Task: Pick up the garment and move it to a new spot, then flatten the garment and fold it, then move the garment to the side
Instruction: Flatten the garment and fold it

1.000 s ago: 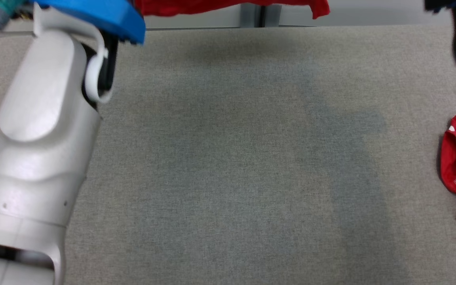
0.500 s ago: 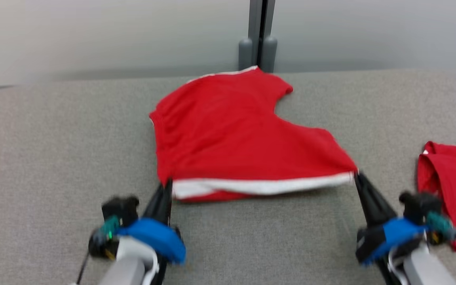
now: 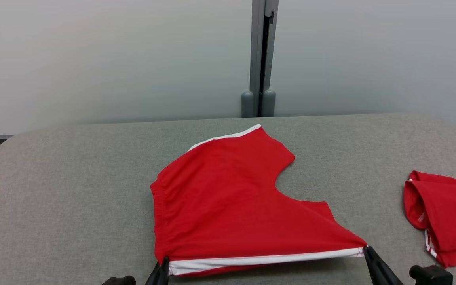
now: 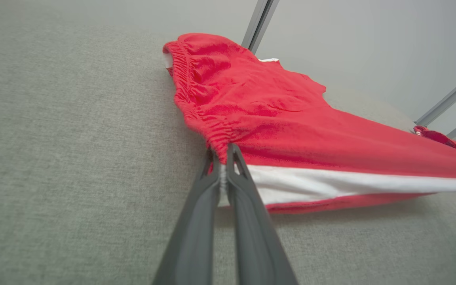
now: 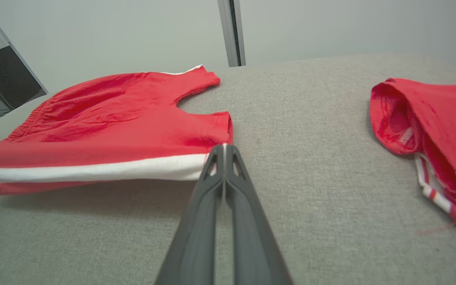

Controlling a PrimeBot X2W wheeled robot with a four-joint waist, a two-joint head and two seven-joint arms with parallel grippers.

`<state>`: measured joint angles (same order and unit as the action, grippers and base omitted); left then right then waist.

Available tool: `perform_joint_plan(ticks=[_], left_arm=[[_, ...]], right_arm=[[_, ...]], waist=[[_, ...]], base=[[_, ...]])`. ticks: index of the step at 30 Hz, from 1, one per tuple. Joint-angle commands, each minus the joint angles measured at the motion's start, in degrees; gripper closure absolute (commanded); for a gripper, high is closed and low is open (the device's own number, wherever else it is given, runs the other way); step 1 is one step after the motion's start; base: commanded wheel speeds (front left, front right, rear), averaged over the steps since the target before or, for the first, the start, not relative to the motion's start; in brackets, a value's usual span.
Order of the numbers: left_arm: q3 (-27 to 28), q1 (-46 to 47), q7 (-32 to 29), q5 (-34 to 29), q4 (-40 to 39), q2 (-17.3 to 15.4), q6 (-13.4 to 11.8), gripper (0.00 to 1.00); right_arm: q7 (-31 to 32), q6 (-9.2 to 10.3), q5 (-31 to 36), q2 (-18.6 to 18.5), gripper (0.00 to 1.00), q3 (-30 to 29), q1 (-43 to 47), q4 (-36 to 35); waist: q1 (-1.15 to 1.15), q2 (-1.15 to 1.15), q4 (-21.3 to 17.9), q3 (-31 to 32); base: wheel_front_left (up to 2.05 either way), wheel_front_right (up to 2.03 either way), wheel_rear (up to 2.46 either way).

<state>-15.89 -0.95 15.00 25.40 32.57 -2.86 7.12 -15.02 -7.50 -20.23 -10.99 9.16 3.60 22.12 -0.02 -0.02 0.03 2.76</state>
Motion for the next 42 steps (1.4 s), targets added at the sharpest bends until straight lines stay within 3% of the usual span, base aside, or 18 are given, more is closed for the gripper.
perform_joint_plan(ticks=[1, 10, 25, 35, 36, 37, 42], left_arm=[[0.3, -0.4, 0.2, -0.4, -0.3, -0.2, 0.3, 1.00], [-2.6, 6.3, 0.2, 2.3, -7.1, -0.1, -0.4, 1.00], [-9.0, 31.1, 0.2, 10.3, -5.5, 0.0, -10.3, 1.00], [-14.4, 40.2, 0.2, 15.9, -5.1, 0.0, -14.2, 1.00], [-15.2, 40.4, 0.2, 16.6, -4.9, 0.0, -14.6, 0.50], [-15.7, 40.7, 0.2, 17.2, -4.7, 0.0, -15.0, 0.00], [-15.8, 40.3, 0.3, 17.3, -3.6, 0.0, -17.2, 0.00]], right_arm=[[-0.2, 0.01, 0.0, 0.0, 1.00, -0.4, 0.5, -0.5], [-0.2, 0.00, 2.0, -0.8, 1.00, -0.4, -11.0, -0.3], [-0.2, 0.00, 6.1, -7.7, 1.00, 6.1, -50.3, 18.9], [-0.2, 0.00, 10.7, -9.7, 1.00, 7.1, -64.2, 27.3], [-0.2, 0.00, 10.9, -9.4, 0.55, 7.1, -64.7, 28.3], [-0.2, 0.00, 10.2, -8.8, 0.00, 6.7, -64.8, 29.5], [-0.2, 0.00, 8.4, -7.9, 0.00, 6.7, -65.1, 30.6]], waist=[[0.02, 0.02, 0.1, 0.0], [0.02, 0.02, 3.9, -4.1], [0.02, 0.02, 13.0, -23.3], [0.02, 0.02, 15.9, -31.3], [0.02, 0.02, 15.8, -31.6], [0.02, 0.02, 15.8, -31.8], [0.02, 0.02, 14.8, -31.9]], base=[[0.00, 0.00, 0.00], [0.00, 0.00, 0.00], [0.00, 0.00, 0.00], [0.00, 0.00, 0.00], [0.00, 0.00, 0.00], [0.00, 0.00, 0.00], [0.00, 0.00, 0.00]])
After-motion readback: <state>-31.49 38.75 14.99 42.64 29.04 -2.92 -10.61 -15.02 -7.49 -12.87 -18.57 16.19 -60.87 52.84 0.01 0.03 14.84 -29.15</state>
